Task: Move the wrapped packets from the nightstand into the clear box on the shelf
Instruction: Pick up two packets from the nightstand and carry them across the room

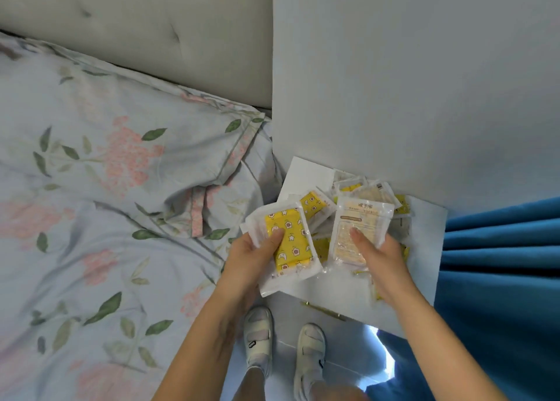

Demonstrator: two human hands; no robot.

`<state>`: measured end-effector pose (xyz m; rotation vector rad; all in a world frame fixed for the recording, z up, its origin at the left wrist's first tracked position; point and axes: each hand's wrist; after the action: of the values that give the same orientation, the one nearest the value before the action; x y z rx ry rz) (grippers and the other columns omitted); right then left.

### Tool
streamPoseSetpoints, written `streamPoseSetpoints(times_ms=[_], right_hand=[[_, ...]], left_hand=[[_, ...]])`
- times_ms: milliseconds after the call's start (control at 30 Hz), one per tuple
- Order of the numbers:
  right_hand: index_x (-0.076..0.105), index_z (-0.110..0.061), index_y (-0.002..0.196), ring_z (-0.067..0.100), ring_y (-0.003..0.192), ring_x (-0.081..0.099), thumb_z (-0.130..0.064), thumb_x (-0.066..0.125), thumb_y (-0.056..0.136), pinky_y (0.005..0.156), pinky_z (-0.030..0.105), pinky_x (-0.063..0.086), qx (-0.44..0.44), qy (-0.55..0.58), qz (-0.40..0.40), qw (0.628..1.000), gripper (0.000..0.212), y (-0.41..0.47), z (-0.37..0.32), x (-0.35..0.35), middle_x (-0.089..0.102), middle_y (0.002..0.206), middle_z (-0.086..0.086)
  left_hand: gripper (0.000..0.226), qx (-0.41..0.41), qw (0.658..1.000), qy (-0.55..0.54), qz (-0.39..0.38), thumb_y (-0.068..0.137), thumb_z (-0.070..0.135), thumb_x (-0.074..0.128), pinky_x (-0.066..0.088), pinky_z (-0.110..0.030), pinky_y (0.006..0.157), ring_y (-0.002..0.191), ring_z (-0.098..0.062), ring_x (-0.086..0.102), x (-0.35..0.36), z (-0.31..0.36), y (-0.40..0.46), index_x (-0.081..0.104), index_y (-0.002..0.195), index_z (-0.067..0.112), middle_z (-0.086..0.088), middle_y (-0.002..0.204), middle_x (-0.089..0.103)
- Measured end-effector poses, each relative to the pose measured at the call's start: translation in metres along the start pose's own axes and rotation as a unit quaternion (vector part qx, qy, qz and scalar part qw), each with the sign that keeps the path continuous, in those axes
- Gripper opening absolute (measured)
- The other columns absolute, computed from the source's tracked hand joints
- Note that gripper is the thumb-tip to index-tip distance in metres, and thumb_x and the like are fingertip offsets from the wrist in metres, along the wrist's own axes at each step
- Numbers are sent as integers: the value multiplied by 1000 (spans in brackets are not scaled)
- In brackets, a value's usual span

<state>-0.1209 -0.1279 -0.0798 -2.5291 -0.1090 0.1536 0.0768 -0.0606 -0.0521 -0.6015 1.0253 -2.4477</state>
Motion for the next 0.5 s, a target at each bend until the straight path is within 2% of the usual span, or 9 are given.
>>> streamPoseSetpoints(times_ms=[100, 233, 300, 400, 500], right_hand=[[59, -24, 109, 5, 89, 66, -13, 58, 93, 64, 14, 56, -15, -2, -30, 999, 20, -41, -26, -4, 68, 100, -9], [61, -21, 114, 7, 87, 71, -14, 61, 88, 66, 17, 57, -46, 14, -92, 995, 27, -95, -61, -8, 72, 101, -6], [62, -23, 113, 9, 92, 71, -15, 63, 86, 70, 21, 58, -58, 9, -134, 989, 29, -122, -75, -13, 74, 101, -5], [64, -25, 109, 13, 96, 71, -17, 65, 83, 82, 33, 57, -70, -6, -193, 979, 27, -166, -97, -19, 75, 102, -7], [63, -26, 106, 11, 89, 72, -20, 67, 82, 77, 32, 58, -67, -17, -260, 963, 25, -206, -113, -21, 76, 96, -9]], left_hand=[[21, 56, 998, -2, 17, 89, 12, 63, 60, -33, 67, 83, -27, 74, -5, 20, -51, 67, 105, 0, -15, 96, 75], [15, 106, 993, -1, 50, 81, 9, 69, 61, -36, 69, 82, -28, 74, -11, 38, -130, 71, 96, 5, -14, 92, 76], [16, 129, 987, -4, 92, 78, 10, 72, 61, -35, 65, 79, -28, 74, -10, 35, -171, 71, 94, 6, -13, 89, 76], [15, 153, 973, -41, 165, 79, 9, 71, 58, -29, 57, 73, -25, 74, -6, 24, -229, 71, 94, 4, -12, 85, 76], [14, 179, 955, -67, 226, 80, 9, 71, 55, -24, 52, 68, -22, 74, -5, 10, -284, 70, 92, 2, -12, 80, 76]])
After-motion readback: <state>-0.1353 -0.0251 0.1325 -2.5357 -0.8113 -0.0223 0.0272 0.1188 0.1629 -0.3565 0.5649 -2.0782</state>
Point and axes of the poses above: each hand's wrist, its own y-axis towards the middle knuckle, its own x-axis out of the palm, z = x × y
